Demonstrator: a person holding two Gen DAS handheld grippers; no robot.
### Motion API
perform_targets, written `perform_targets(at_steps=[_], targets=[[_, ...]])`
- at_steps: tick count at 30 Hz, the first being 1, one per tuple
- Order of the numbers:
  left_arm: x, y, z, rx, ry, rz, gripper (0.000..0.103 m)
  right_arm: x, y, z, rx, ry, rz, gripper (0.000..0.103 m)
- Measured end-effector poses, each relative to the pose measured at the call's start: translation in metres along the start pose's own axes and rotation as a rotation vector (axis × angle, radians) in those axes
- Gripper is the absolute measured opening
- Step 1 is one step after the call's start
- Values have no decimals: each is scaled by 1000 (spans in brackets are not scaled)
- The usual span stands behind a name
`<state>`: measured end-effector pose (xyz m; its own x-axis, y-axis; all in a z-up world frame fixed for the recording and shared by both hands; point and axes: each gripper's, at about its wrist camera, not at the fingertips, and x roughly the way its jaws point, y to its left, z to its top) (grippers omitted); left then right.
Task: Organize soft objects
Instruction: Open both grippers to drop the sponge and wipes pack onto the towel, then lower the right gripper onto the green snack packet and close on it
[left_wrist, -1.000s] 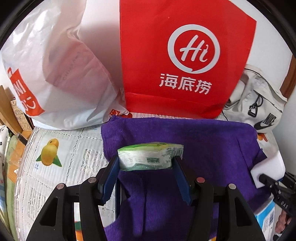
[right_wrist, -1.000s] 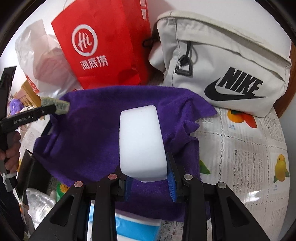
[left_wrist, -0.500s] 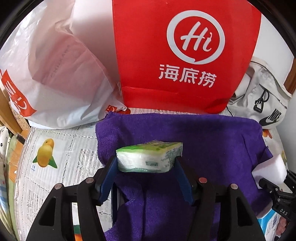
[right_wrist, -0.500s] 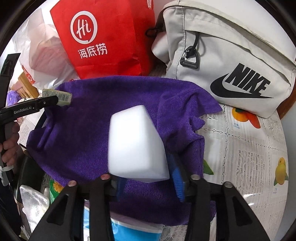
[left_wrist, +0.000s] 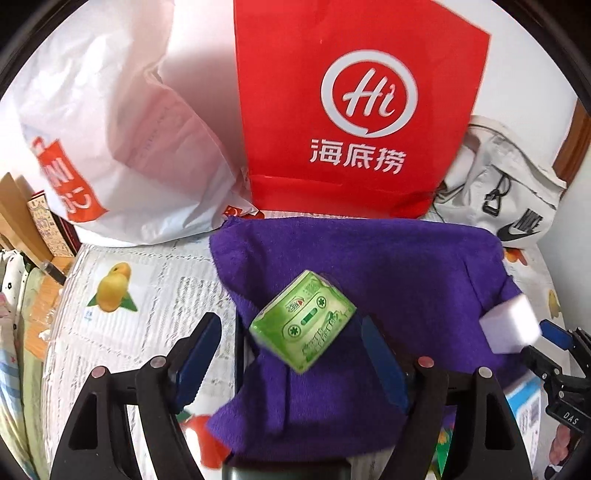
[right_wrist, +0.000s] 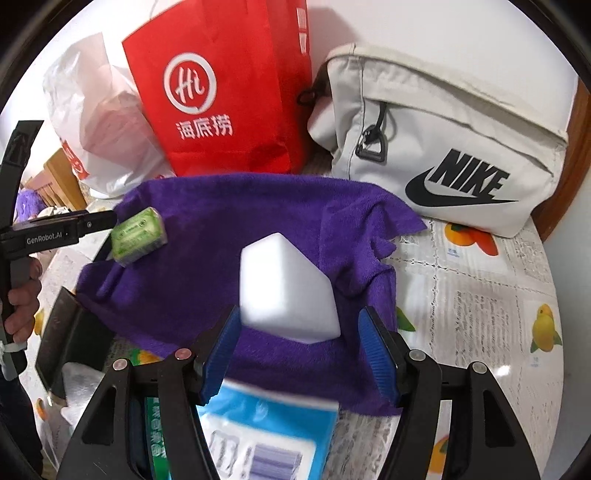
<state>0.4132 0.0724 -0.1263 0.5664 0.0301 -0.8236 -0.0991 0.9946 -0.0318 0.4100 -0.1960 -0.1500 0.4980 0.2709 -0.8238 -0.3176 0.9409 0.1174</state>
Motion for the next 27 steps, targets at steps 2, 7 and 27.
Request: perform_targets(at_steps=[2, 7, 27], targets=[[-13, 1, -5, 2, -17, -2, 77, -11, 4, -3, 4, -14, 1, 65], [-45, 6, -26, 4, -51, -7, 77, -37, 17, -16, 1, -41, -14, 67], [-113, 51, -140, -58, -21, -41, 77, -71, 95, -107, -19, -19, 91, 57]])
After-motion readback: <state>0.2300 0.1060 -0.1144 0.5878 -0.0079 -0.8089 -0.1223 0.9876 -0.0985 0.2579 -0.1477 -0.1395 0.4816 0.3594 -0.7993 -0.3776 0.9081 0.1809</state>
